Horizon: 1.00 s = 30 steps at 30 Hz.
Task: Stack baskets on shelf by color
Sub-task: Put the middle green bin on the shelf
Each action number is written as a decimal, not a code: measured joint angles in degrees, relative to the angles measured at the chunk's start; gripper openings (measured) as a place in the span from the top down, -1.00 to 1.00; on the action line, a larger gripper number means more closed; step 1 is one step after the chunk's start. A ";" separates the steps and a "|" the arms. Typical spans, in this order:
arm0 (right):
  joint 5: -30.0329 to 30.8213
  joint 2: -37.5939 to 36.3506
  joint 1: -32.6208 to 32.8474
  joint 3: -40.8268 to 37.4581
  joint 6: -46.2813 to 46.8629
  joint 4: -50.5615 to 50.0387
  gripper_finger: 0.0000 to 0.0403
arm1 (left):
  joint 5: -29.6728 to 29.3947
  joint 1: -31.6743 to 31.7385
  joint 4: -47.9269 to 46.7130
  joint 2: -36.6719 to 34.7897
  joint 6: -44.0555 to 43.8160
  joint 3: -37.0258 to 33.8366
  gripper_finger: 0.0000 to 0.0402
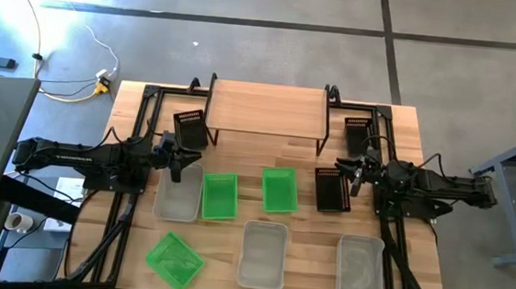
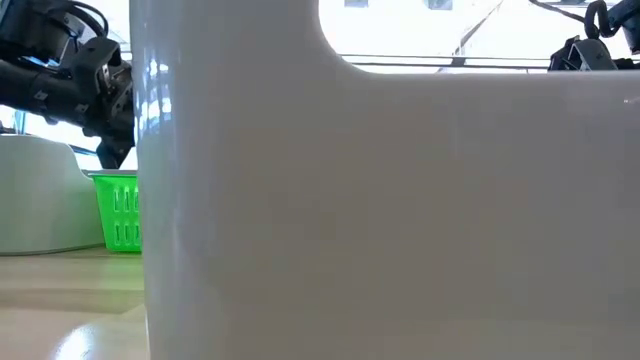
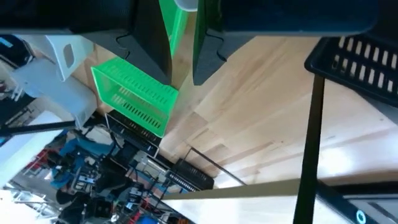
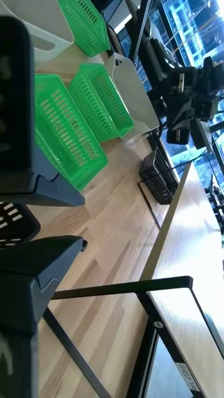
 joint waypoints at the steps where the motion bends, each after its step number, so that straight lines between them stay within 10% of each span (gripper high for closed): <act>1: 0.00 -0.02 0.00 -0.01 0.00 0.00 0.64 | -0.32 0.00 -0.26 0.02 -1.22 0.01 0.71; 17: 0.00 0.00 0.00 0.00 0.00 0.00 0.64 | -4.94 -0.03 2.02 2.29 -21.52 0.01 0.43; 30: 0.00 -0.01 -0.01 -0.01 -0.01 0.00 0.64 | -3.06 -0.24 8.13 4.17 -12.27 10.33 0.49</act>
